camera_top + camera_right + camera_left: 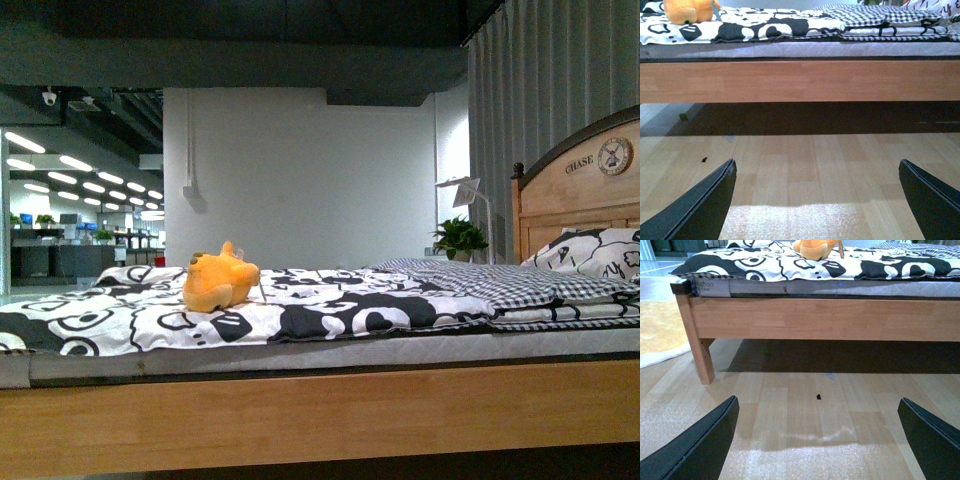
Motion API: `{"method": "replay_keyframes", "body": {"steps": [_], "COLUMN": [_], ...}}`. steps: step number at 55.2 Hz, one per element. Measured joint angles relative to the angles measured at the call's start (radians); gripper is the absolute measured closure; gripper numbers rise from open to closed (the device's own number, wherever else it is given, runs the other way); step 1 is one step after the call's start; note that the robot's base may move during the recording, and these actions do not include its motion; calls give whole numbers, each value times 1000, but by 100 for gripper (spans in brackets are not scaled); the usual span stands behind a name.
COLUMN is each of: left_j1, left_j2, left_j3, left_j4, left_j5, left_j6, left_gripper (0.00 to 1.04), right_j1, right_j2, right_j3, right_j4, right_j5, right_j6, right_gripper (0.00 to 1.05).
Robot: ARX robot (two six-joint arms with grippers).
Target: Put away toys
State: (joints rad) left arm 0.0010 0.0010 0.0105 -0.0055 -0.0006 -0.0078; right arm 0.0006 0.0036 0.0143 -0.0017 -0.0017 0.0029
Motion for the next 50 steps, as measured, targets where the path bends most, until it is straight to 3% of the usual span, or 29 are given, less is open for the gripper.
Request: {"method": "replay_keyframes", "body": {"steps": [50], "left_j1": [0], "left_j2": [0], "left_j3": [0], "left_j4": [0], "left_j5": [0], "left_j6": [0], "left_gripper": [6], "right_j1": [0], "right_j2": [0], "right_j3": [0], "right_j4": [0], "right_j5": [1], "right_j6": [0], "right_gripper": [7]}}
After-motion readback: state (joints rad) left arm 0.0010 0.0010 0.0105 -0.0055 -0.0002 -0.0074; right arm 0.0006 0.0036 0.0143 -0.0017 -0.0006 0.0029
